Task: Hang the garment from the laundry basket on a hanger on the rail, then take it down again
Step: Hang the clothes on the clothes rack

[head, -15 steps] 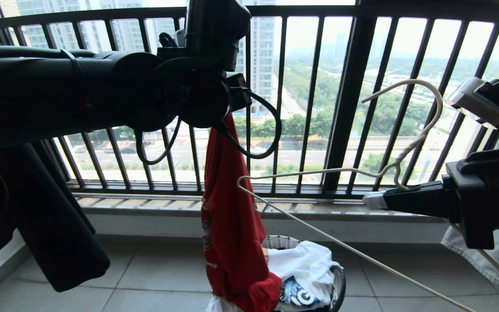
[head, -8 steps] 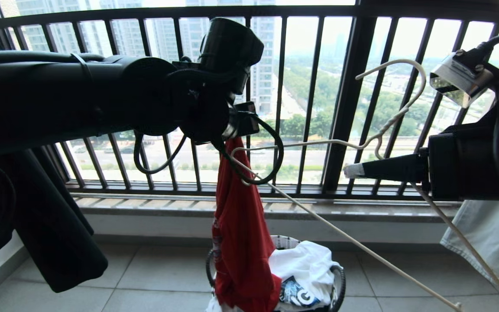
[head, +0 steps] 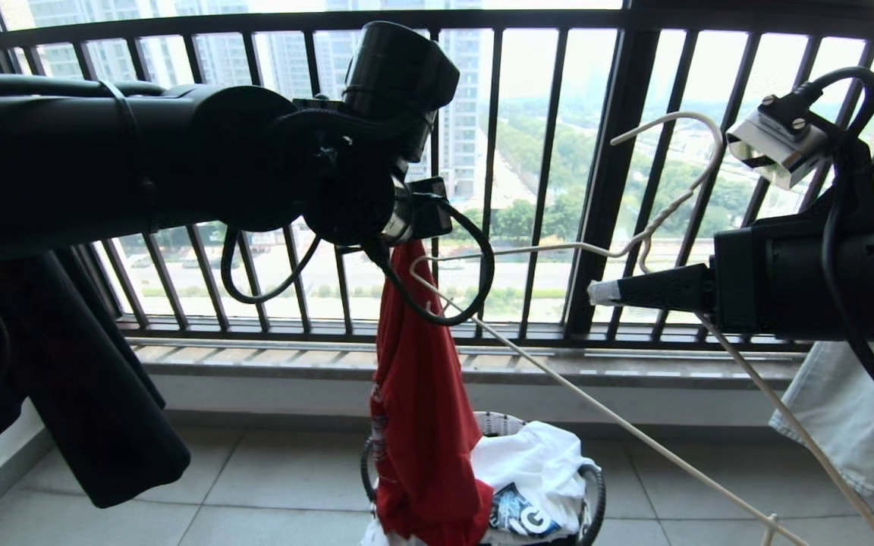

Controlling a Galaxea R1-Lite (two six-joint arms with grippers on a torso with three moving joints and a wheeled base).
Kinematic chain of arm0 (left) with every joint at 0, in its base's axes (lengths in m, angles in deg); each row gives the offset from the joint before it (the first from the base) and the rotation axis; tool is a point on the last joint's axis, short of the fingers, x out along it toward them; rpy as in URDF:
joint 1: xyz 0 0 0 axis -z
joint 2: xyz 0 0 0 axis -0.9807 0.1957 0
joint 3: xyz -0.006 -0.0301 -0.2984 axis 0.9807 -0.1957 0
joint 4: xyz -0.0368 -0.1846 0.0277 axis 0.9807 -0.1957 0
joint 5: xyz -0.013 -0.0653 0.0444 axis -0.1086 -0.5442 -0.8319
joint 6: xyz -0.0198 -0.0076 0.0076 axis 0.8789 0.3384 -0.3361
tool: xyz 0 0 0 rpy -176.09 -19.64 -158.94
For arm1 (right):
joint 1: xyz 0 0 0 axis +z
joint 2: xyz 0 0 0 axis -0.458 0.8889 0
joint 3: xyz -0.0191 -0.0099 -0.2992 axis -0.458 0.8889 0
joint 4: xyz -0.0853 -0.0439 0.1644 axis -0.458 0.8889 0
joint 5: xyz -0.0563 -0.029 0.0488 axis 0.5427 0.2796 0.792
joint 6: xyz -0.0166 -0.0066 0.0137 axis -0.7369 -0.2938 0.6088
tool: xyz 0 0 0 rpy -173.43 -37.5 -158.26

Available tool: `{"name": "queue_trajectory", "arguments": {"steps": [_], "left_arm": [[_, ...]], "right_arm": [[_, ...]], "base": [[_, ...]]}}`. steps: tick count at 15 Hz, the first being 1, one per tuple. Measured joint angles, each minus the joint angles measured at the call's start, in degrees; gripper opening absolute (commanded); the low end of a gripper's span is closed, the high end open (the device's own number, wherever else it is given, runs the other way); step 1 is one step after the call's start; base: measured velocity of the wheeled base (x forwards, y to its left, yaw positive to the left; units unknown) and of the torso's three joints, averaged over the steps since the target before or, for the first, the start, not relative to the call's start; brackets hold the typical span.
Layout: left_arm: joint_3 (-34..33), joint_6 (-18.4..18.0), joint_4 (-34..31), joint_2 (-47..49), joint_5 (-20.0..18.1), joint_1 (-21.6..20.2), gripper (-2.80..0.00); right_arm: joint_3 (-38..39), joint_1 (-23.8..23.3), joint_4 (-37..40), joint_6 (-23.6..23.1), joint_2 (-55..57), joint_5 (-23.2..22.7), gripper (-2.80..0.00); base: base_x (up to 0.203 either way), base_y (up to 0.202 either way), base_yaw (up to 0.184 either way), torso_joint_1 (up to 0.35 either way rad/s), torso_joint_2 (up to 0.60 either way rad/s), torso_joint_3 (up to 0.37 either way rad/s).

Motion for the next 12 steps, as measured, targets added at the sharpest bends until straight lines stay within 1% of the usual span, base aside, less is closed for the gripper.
{"name": "queue_trajectory", "arguments": {"steps": [10, 12], "left_arm": [[0.1, 0.1, 0.0, 0.3, 0.1, 1.2, -2.8], [-0.1, 0.0, -0.1, 0.2, 0.0, 1.3, -2.8]], "right_arm": [[0.1, 0.7, -0.2, 0.1, -0.7, 0.0, -2.8], [0.1, 0.7, -0.4, 0.0, -0.7, 1.4, -2.8]], "base": [[0.0, 0.0, 0.0, 0.0, 0.0, 0.0], [0.0, 0.0, 0.0, 0.0, 0.0, 0.0]]}}
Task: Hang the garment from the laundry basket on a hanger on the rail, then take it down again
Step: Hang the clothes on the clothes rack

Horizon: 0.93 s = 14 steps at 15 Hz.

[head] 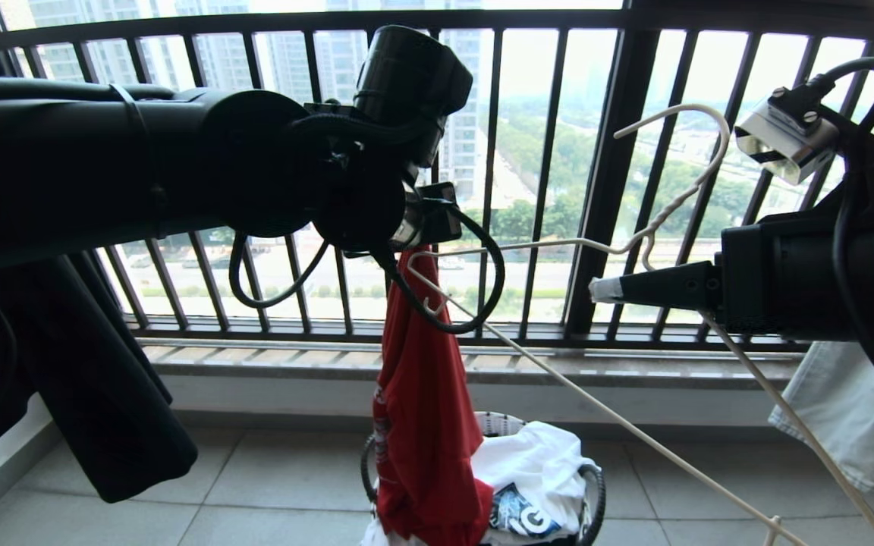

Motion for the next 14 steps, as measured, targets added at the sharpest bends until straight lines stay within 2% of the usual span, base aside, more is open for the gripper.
{"name": "queue_trajectory", "arguments": {"steps": [3, 9, 14], "left_arm": [[-0.2, 0.0, 0.0, -0.2, 0.0, 0.0, -2.8], [-0.4, 0.0, -0.2, -0.6, 0.0, 0.0, -2.8], [-0.4, -0.1, -0.1, -1.2, 0.3, 0.0, -2.8]], "right_arm": [[-0.1, 0.0, -1.9, -0.3, 0.4, 4.9, -2.8], [-0.2, -0.2, -1.8, -0.8, 1.0, 7.5, -2.8], [-2.2, -0.7, 3.3, -2.1, 2.9, 8.9, -2.8]], "base": [[0.0, 0.0, 0.0, 0.0, 0.0, 0.0], [0.0, 0.0, 0.0, 0.0, 0.0, 0.0], [0.0, 0.0, 0.0, 0.0, 0.0, 0.0]]}}
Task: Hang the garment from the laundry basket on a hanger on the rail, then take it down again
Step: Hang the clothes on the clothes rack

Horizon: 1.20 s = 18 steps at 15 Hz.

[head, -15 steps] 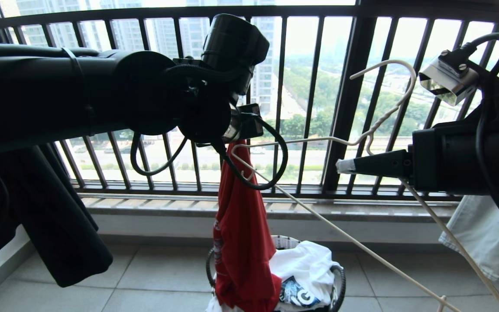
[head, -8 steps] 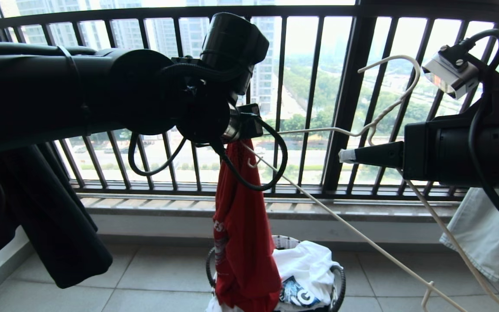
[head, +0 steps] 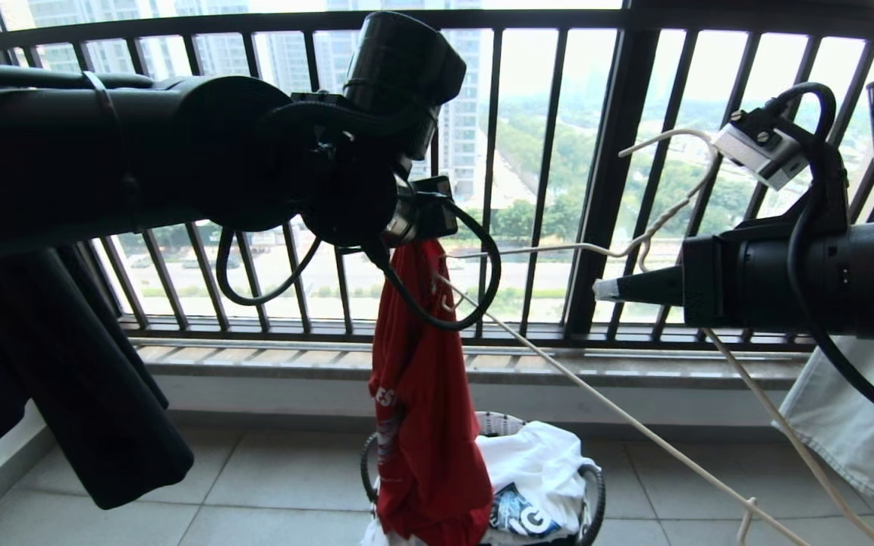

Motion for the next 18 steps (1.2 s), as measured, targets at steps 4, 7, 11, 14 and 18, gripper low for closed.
{"name": "queue_trajectory", "arguments": {"steps": [4, 7, 11, 14, 18], "left_arm": [[-0.6, 0.1, 0.2, -1.3, -0.2, 0.1, -2.8], [-1.0, 0.1, 0.2, -2.2, -0.1, 0.3, -2.8], [-1.2, 0.2, 0.5, -3.2, 0.6, 0.4, -2.8], [-1.3, 0.0, 0.4, -4.2, 0.7, 0.3, -2.8], [-1.4, -0.2, 0.3, -3.9, 0.7, 0.3, -2.8]], "right_arm": [[-0.7, -0.1, 0.6, 0.0, 1.4, 1.0, -2.8], [-1.2, -0.1, 0.7, -0.1, 2.2, 3.8, -2.8], [-2.5, -1.4, 2.8, -0.8, 3.2, 5.1, -2.8], [-4.1, -3.6, 4.6, -0.8, 3.5, 5.1, -2.8], [-4.3, -4.4, 4.8, -2.0, 3.4, 4.4, -2.8]], "base": [[0.0, 0.0, 0.0, 0.0, 0.0, 0.0], [0.0, 0.0, 0.0, 0.0, 0.0, 0.0], [0.0, 0.0, 0.0, 0.0, 0.0, 0.0], [0.0, 0.0, 0.0, 0.0, 0.0, 0.0], [0.0, 0.0, 0.0, 0.0, 0.0, 0.0]]}}
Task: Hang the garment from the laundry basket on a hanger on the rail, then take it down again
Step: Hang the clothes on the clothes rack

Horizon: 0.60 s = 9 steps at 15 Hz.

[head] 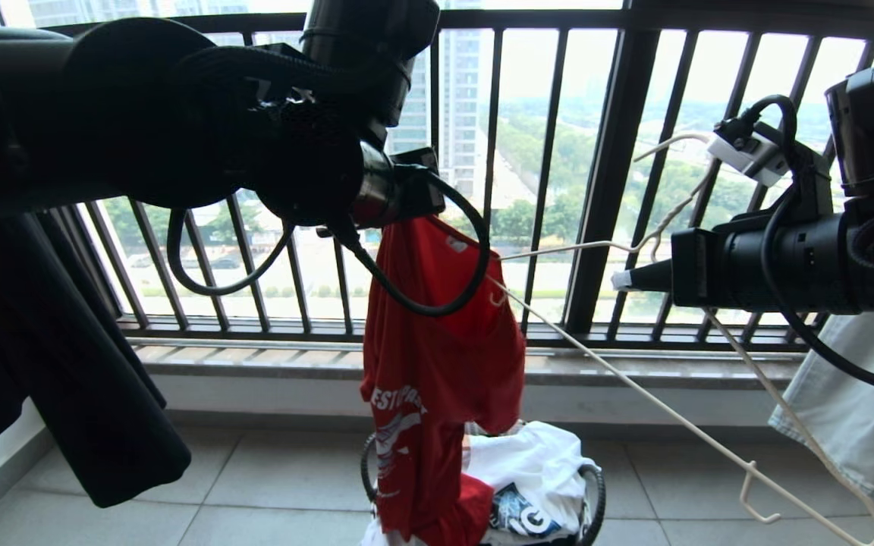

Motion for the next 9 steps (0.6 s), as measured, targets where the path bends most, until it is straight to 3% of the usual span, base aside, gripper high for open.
{"name": "queue_trajectory", "arguments": {"steps": [5, 9], "left_arm": [[1.0, -0.1, 0.1, 2.4, 0.0, -0.6, -2.8], [1.6, -0.2, 0.1, 4.0, 0.0, -1.2, -2.8]], "right_arm": [[0.8, 0.4, 0.4, -0.4, -0.9, -4.3, -2.8], [1.6, 2.2, 0.4, -0.4, -1.5, -5.2, -2.8]], "base": [[0.0, 0.0, 0.0, 0.0, 0.0, 0.0], [0.0, 0.0, 0.0, 0.0, 0.0, 0.0]]}}
